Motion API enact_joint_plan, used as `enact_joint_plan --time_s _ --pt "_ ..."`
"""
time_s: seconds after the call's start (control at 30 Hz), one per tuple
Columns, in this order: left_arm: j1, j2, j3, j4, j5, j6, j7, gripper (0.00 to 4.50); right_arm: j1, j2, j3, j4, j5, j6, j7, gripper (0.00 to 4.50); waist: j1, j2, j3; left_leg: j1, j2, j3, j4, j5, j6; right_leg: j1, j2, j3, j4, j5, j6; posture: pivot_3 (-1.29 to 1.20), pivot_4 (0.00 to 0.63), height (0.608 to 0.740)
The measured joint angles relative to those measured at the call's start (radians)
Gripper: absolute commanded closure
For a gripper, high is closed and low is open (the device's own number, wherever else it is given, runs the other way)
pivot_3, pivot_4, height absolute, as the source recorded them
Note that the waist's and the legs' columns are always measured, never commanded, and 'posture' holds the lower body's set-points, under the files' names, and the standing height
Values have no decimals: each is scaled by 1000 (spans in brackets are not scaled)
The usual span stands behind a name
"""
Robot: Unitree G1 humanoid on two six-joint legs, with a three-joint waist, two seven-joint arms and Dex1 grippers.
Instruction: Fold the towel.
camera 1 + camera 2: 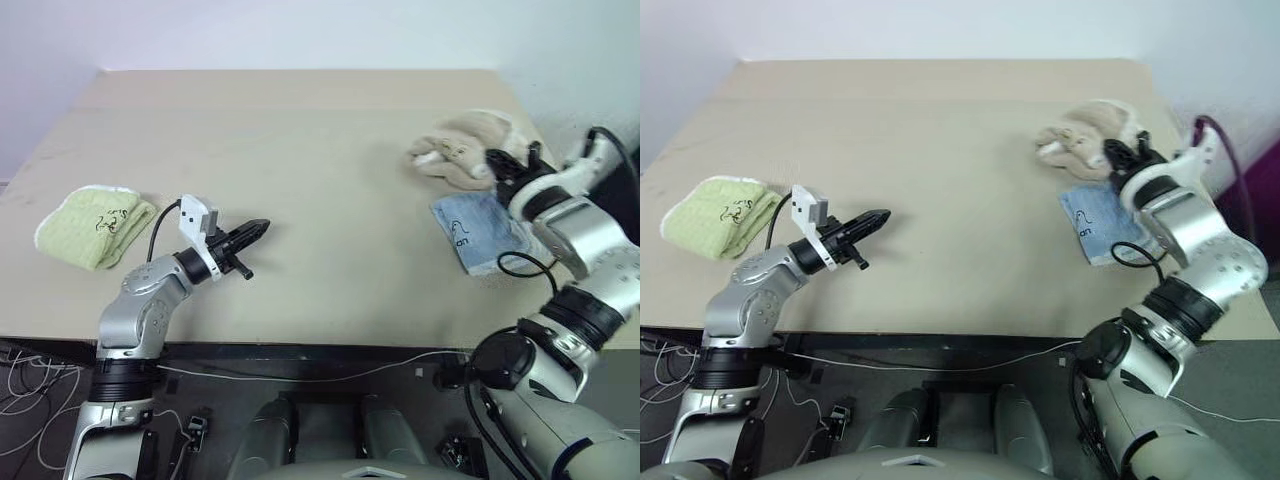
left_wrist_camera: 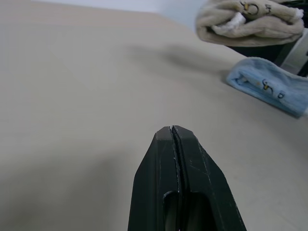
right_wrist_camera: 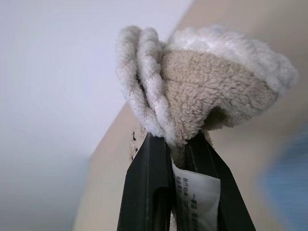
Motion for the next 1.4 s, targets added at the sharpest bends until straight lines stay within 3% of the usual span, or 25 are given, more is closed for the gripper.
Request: enact_joint_plan --time_s 0.27,0.5,0.97,1.2,1.3,1.4 --pt "-21 -15 -36 32 11 -5 -23 4500 227 88 -26 -123 218 -85 -366 4491 0 0 0 1 0 1 0 0 0 0 1 1 0 0 0 0 150 740" --pt "-28 -31 -54 49 28 -21 -27 4500 282 44 71 -146 325 -204 -467 4491 0 0 0 1 0 1 0 0 0 1 2 1 0 0 0 0 150 740" --pt "-53 -62 -78 88 45 -37 -50 4500 396 -31 190 -238 489 -454 -532 56 2 0 0 1 0 1 0 0 1 2 2 1 -1 0 0 0 150 740" --pt "-80 -66 -94 145 64 -57 -67 4500 431 -117 208 -276 430 -586 -499 19 3 0 0 1 0 1 0 0 1 2 2 1 -2 0 0 0 150 740" --pt "-105 -62 -91 185 83 -87 -59 4500 489 -280 314 -300 314 -518 -345 19 3 1 0 1 0 1 0 1 1 3 2 0 -2 0 0 0 150 740" --pt "-132 -59 -82 234 116 -141 -23 4500 528 -488 512 -401 115 -447 -99 19 -3 1 1 3 2 1 -1 1 1 3 5 0 -2 0 0 0 150 740"
